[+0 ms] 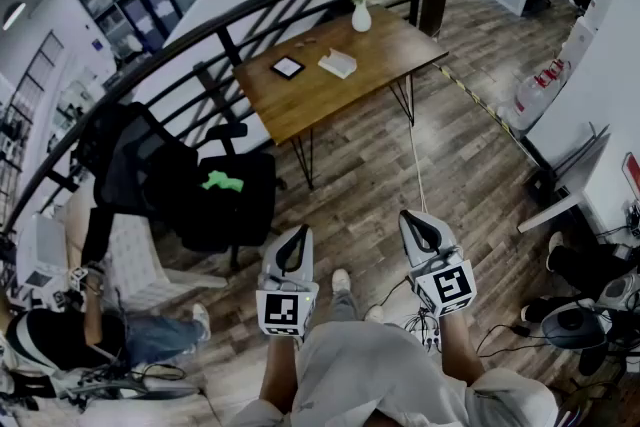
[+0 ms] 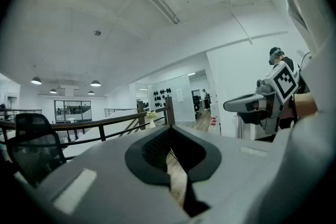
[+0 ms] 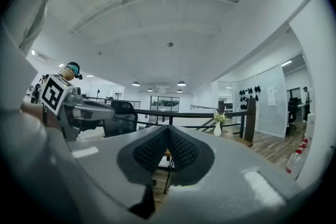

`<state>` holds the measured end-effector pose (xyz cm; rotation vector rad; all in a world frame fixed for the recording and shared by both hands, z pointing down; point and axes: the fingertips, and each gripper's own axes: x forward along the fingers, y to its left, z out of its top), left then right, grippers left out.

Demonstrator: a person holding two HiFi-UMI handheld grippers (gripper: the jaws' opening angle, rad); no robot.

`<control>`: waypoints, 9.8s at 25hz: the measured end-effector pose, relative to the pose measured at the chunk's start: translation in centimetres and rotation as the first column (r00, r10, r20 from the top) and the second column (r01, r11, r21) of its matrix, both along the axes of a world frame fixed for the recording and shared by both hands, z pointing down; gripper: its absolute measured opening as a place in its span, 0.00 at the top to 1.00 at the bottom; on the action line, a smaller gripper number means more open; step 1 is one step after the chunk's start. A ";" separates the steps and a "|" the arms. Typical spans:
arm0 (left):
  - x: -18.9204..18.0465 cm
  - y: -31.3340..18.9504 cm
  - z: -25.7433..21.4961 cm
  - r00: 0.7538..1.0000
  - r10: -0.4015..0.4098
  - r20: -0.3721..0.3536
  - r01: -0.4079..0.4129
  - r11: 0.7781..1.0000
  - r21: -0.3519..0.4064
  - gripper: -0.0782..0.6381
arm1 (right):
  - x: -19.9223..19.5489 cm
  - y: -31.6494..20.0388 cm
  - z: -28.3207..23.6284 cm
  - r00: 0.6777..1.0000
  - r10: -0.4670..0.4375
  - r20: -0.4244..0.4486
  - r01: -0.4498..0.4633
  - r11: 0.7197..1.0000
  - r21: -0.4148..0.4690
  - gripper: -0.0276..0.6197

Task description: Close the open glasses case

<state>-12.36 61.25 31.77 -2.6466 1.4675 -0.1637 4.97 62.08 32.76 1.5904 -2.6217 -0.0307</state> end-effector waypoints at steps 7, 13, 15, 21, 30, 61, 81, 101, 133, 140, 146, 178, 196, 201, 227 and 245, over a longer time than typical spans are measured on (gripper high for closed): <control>-0.5 -3.6 0.3 1.000 0.017 0.004 -0.017 1.000 0.022 0.86 | -1.5 -3.8 0.7 1.000 -0.007 -0.016 0.007 1.000 -0.001 0.95; -0.5 -9.1 -0.3 0.999 0.044 -0.005 -0.044 0.998 0.039 0.86 | -2.8 -9.0 0.9 1.000 0.001 -0.018 -0.001 1.000 -0.001 0.95; -0.8 -11.1 -0.1 0.999 0.046 -0.006 -0.046 0.998 0.035 0.86 | -3.0 -10.8 1.0 1.000 0.010 -0.025 -0.010 1.000 -0.004 0.95; -2.0 -15.8 0.0 0.997 0.068 -0.020 -0.068 0.997 0.032 0.86 | -4.4 -15.1 1.5 0.999 0.031 -0.033 -0.032 0.999 -0.028 0.95; -3.4 -21.0 0.9 0.996 0.081 -0.046 -0.080 0.997 0.013 0.86 | -5.4 -19.6 2.0 0.997 0.070 -0.037 -0.071 0.997 -0.041 0.95; 4.8 -41.5 -0.2 0.998 0.046 -0.038 -0.046 0.999 0.012 0.86 | 2.4 -41.2 1.2 1.000 0.014 -0.023 -0.015 0.999 -0.042 0.95; 8.1 -48.8 0.4 0.998 -0.061 -0.002 0.061 0.998 -0.029 0.86 | 5.5 -50.4 0.3 0.994 -0.108 0.004 0.108 0.994 -0.029 0.95; 8.3 -62.9 0.7 1.000 0.011 -0.028 -0.012 1.000 -0.027 0.86 | 5.1 -62.9 1.4 0.999 -0.041 -0.014 0.040 0.998 -0.049 0.95; 8.8 -76.7 14.3 0.990 0.126 -0.062 -0.138 0.954 -0.265 0.86 | 1.9 -76.2 12.0 0.998 -0.036 -0.060 0.018 0.959 -0.281 0.95; 10.0 -78.2 18.1 0.995 0.093 -0.033 -0.098 0.933 -0.346 0.86 | 2.1 -78.5 15.7 0.993 -0.108 -0.044 0.085 0.928 -0.362 0.95; 10.4 -79.2 21.0 0.999 0.053 -0.007 -0.051 0.911 -0.409 0.86 | 2.8 -80.1 18.2 0.986 -0.160 -0.045 0.127 0.900 -0.417 0.95; 15.1 -80.9 31.4 0.997 0.059 0.043 -0.023 0.807 -0.591 0.86 | 4.4 -82.6 29.1 0.954 -0.294 -0.052 0.201 0.761 -0.616 0.95; 17.4 -80.8 34.6 0.993 0.099 0.059 -0.038 0.763 -0.645 0.86 | 3.6 -82.7 32.2 0.942 -0.334 -0.041 0.224 0.713 -0.664 0.95; 18.0 -80.9 34.7 0.992 0.109 0.056 -0.048 0.763 -0.644 0.86 | 3.5 -82.4 32.5 0.939 -0.341 -0.038 0.228 0.705 -0.671 0.95; 18.3 -79.5 34.6 0.990 0.132 0.043 -0.075 0.769 -0.635 0.86 | 2.3 -80.7 32.9 0.928 -0.370 -0.045 0.243 0.694 -0.677 0.95; 16.6 -78.1 34.9 0.992 0.117 0.049 -0.059 0.766 -0.641 0.86 | 0.9 -79.4 33.0 0.922 -0.383 -0.052 0.249 0.691 -0.679 0.95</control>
